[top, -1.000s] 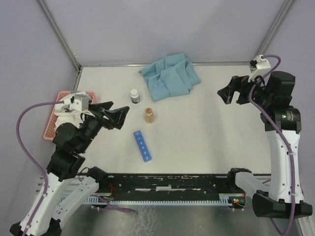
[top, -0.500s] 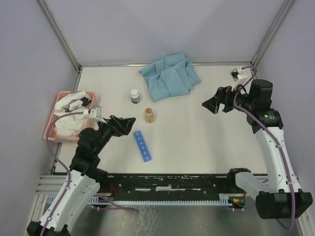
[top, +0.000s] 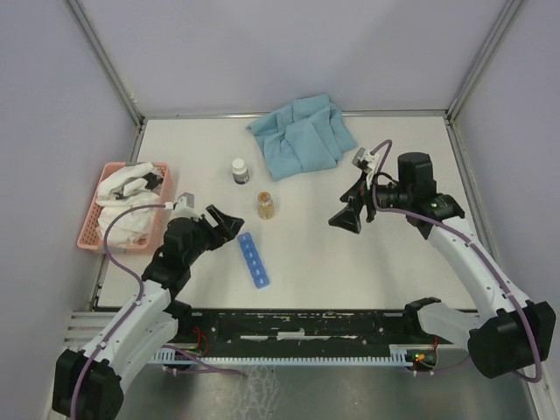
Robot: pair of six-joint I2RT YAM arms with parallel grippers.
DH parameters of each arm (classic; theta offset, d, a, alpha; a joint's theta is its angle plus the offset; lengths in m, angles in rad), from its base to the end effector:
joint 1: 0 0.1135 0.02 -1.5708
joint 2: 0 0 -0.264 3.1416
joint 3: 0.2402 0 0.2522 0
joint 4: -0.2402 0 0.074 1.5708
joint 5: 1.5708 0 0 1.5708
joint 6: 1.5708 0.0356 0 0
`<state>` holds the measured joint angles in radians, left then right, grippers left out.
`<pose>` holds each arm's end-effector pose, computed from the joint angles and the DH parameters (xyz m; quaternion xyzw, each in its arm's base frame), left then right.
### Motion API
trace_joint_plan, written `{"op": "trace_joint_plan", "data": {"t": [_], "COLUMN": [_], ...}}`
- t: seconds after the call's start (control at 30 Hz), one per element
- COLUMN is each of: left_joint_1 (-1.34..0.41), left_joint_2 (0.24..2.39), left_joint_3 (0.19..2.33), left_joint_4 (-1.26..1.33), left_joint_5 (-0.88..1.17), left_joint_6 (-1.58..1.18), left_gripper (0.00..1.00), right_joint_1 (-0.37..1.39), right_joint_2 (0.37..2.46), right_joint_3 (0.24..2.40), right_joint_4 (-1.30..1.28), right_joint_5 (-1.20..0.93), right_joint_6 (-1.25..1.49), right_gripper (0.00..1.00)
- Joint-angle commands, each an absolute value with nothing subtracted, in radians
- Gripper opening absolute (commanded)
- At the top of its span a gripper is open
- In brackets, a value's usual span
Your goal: Sort the pills into containers
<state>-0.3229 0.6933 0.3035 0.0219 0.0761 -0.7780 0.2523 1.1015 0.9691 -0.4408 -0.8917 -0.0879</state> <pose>0.1589 -0.0560 0.2052 -0.1649 0.8075 -0.3225 0.4655 0.2180 0.0848 0.3238 -0.3374 0.7460 0.4128 0.3991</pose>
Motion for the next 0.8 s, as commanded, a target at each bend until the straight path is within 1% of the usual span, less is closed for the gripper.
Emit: {"op": "trace_joint_plan", "data": {"t": [0.0, 0.17, 0.23, 0.27, 0.37, 0.6, 0.7, 0.77], "left_joint_1": [-0.354, -0.52, -0.558, -0.576, -0.625, -0.745, -0.781, -0.799], "left_joint_2": [0.761, 0.948, 1.004, 1.022, 1.053, 1.123, 1.159, 1.177], "left_joint_3": [0.328, 0.458, 0.482, 0.481, 0.468, 0.549, 0.564, 0.562], "left_joint_4": [-0.056, -0.293, -0.344, -0.353, -0.321, -0.36, -0.373, -0.373], "left_joint_5": [-0.014, -0.277, -0.355, -0.367, -0.368, -0.448, -0.461, -0.465], "left_joint_6": [-0.893, -1.019, -1.085, -1.114, -1.177, -1.239, -1.263, -1.284], "left_gripper": [0.85, 0.8, 0.72, 0.65, 0.55, 0.49, 0.45, 0.44], "right_joint_1": [0.335, 0.388, 0.392, 0.391, 0.395, 0.437, 0.448, 0.452], "right_joint_2": [1.123, 1.123, 1.115, 1.11, 1.107, 1.132, 1.138, 1.14], "right_joint_3": [0.952, 0.918, 0.905, 0.898, 0.902, 0.936, 0.947, 0.951], "right_joint_4": [-0.414, -0.431, -0.433, -0.435, -0.457, -0.535, -0.556, -0.566], "right_joint_5": [-0.872, -0.847, -0.849, -0.852, -0.86, -0.853, -0.846, -0.84], "right_joint_6": [-0.264, -0.33, -0.341, -0.347, -0.362, -0.408, -0.426, -0.434], "right_gripper": [1.0, 1.0, 1.0, 1.0, 1.0, 0.99, 1.0, 1.0]}}
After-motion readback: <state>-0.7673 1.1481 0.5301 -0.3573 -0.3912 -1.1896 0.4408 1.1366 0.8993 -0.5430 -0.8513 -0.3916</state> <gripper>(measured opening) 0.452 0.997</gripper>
